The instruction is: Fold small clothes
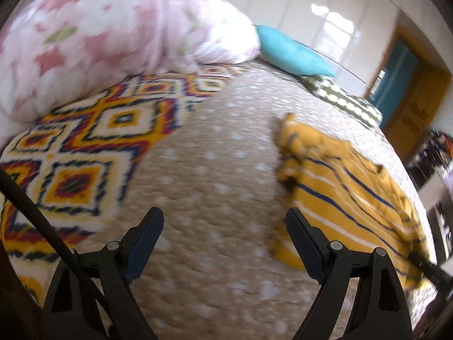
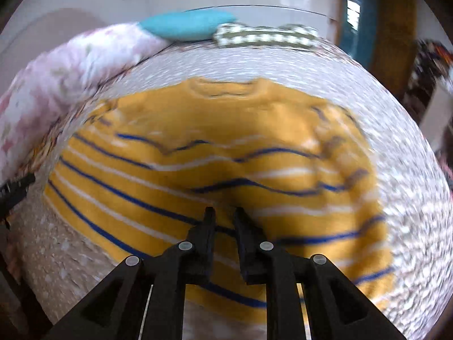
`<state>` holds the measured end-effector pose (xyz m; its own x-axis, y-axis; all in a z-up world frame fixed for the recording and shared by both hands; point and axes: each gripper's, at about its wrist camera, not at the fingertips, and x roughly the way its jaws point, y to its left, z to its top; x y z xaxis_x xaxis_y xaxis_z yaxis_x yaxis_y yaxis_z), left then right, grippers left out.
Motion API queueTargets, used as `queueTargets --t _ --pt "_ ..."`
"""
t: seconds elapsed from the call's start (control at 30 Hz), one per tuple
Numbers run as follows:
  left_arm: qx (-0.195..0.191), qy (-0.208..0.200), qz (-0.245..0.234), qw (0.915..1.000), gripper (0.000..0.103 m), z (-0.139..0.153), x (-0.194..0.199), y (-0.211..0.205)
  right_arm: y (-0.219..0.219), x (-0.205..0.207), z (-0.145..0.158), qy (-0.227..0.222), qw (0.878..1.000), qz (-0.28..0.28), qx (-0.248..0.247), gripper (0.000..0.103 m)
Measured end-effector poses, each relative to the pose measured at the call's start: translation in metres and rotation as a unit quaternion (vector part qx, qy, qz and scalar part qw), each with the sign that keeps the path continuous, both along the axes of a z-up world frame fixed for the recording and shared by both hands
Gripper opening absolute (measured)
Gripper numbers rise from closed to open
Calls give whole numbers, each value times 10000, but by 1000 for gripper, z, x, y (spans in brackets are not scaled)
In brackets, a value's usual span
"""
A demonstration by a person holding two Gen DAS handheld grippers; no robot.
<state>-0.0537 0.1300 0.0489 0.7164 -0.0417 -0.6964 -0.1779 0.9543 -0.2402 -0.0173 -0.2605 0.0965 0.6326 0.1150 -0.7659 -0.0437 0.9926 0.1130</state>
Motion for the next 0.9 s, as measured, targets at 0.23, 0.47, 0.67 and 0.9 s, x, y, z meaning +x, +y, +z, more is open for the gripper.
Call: queueTargets --t 0.23,0.47,0.67,0.9 --pt "294 -111 -572 9979 87 6 -10 -53 -58 -30 2 -223 9972 -457 548 17" --pt "423 36 -1431 9888 87 16 4 -124 -100 -24 42 -929 9832 -456 1506 24" --pt "551 266 -1867 9805 87 6 29 -181 -77 66 22 -163 9897 269 1400 28" --pt "1182 271 -1850 9752 103 -20 30 -206 -96 122 -15 -27 9925 -221 1201 27"
